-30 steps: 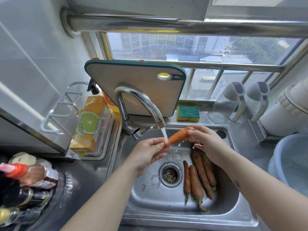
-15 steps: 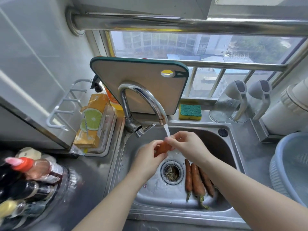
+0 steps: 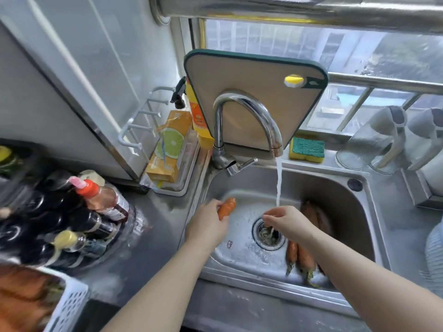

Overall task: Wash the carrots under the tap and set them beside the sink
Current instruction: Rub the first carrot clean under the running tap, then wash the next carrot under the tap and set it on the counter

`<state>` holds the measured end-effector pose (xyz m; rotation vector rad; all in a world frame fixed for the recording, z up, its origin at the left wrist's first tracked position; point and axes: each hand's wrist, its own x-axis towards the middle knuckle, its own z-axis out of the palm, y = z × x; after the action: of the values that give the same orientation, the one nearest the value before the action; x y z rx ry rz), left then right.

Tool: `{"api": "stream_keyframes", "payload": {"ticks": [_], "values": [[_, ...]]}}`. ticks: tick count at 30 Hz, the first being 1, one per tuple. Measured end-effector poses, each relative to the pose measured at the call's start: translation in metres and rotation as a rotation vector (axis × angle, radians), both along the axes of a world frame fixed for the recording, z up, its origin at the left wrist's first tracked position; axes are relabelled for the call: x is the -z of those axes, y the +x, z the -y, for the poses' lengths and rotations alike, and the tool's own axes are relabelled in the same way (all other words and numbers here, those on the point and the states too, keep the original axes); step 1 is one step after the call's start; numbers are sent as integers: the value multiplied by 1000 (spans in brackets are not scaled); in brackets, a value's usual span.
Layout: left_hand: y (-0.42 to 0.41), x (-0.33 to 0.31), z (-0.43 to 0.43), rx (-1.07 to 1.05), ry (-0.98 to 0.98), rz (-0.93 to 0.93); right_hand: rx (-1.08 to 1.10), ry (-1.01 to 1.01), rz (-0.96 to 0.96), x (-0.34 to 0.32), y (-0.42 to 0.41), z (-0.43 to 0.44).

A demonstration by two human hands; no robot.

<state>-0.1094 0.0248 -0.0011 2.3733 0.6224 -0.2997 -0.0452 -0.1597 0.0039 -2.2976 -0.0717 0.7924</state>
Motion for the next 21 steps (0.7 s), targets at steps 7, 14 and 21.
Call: {"api": "stream_keyframes", "payload": {"ticks": [7,14,21], "values": [[-24,12,-65,-304,149,23,-78,-44,-7,9,-2,-19],[-20,20,-69,-241,230,-86,-50,-54,-12,16,0,-14],[-9,13,-27,43,360,140,34,-197,-42,59,8,37]]}}
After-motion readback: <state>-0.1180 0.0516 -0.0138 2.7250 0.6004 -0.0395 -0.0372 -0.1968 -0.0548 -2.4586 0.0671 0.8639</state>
